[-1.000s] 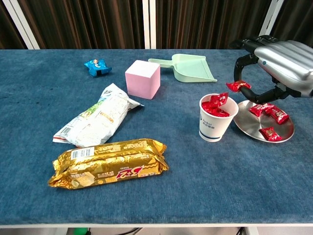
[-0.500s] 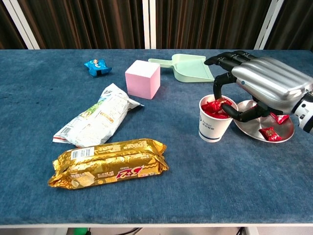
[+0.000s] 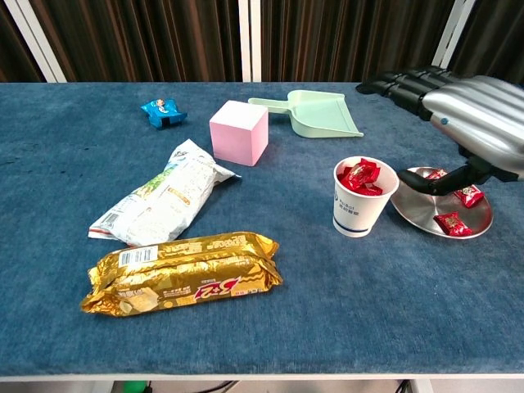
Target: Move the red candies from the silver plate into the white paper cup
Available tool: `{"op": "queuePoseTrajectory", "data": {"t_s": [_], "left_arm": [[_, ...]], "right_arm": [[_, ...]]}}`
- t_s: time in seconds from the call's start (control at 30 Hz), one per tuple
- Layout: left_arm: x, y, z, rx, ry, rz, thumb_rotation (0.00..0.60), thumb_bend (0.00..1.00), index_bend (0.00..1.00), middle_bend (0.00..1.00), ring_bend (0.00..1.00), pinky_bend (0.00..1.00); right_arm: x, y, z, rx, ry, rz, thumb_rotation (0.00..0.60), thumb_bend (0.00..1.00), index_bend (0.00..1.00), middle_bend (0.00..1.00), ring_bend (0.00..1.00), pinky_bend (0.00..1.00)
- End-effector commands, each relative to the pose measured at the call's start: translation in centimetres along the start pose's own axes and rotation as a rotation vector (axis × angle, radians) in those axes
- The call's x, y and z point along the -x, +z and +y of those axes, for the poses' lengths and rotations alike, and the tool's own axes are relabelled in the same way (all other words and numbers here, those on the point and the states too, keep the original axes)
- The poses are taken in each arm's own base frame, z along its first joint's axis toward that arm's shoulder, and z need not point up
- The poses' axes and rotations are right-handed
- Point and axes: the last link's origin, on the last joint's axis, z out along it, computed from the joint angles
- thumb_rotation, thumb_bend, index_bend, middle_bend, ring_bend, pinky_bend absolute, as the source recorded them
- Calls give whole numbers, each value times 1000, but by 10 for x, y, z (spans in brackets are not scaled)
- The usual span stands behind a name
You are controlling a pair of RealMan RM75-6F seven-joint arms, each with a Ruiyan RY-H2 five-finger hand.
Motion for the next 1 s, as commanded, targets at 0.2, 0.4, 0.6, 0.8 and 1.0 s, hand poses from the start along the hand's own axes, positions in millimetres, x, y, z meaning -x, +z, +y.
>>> {"op": "queuePoseTrajectory", "data": {"t_s": [0.2, 0.4, 0.6, 0.8, 1.0], "left_arm": [[1, 0, 1, 4, 2, -3, 600, 88, 109, 68, 40, 177], [2, 1, 2, 4, 4, -6, 600, 88, 109, 68, 41, 177], [2, 1, 2, 3, 5, -9, 600, 88, 109, 68, 41, 177], [1, 1, 1, 1, 3, -8, 600, 88, 109, 68, 40, 177], [1, 1, 1, 2, 1, -7, 600, 88, 109, 68, 41, 177]], "right_arm": [[13, -33, 52, 125, -70, -157, 600, 341, 186, 5, 0, 0], [29, -41, 66, 145, -103, -265, 600, 341, 279, 2, 0, 0], [35, -39, 67, 133, -146, -314, 600, 342, 332, 1, 0, 0], [35, -36, 64, 127, -168, -333, 600, 341, 363, 0, 0, 0], [37, -30, 61, 121, -187, -356, 600, 341, 371, 0, 0, 0]]}}
